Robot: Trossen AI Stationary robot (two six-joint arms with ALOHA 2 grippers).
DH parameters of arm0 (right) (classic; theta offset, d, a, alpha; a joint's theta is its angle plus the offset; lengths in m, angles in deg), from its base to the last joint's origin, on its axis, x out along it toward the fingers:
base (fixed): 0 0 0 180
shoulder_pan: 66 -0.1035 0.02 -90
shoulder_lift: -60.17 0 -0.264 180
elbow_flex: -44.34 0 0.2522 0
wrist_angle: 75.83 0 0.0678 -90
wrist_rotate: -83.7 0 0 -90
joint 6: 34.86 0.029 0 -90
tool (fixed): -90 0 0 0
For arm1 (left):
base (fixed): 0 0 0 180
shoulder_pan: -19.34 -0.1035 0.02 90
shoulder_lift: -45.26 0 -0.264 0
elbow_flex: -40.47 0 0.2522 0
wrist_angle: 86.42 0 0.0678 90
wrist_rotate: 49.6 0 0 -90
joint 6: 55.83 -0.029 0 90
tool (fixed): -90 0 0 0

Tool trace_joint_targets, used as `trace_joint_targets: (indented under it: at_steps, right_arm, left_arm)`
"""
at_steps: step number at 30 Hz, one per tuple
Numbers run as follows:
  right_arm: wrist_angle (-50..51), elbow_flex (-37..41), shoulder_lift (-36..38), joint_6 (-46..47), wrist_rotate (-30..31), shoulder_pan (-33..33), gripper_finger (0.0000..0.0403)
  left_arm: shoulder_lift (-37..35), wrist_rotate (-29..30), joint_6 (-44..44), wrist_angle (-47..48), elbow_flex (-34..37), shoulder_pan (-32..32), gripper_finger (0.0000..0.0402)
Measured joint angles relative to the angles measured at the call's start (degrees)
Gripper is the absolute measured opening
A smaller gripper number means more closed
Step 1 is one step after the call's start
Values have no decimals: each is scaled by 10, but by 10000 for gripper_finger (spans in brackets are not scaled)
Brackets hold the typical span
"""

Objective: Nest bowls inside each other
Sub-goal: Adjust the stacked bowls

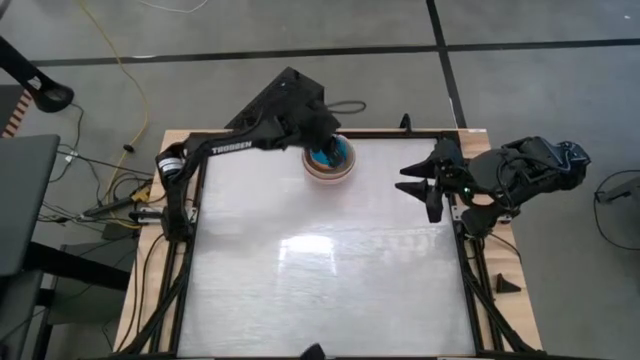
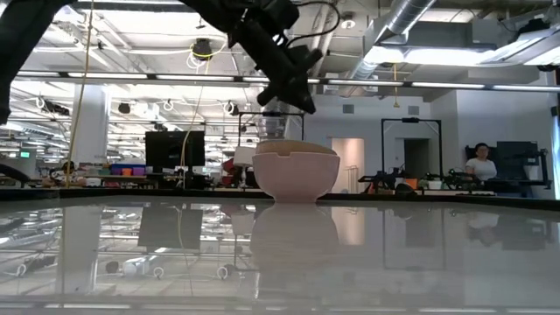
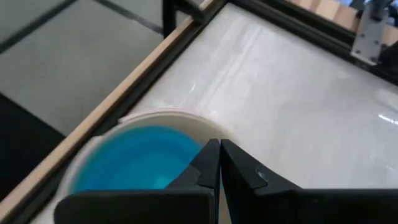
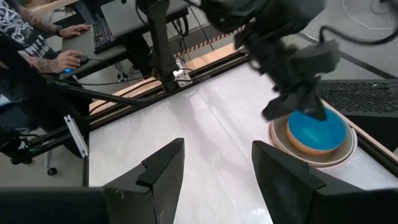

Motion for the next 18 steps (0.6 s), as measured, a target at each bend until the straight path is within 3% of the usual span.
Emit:
trace_joint_targets:
  at_steps: [13, 18]
  right_arm:
    - [0, 0, 0, 0, -3, -1, 223]
    - [0, 0, 0, 0, -7, 0, 223]
  left_arm:
    - [-93, 117, 80, -284, 269, 61, 0]
    - [-114, 134, 99, -374, 364, 73, 0]
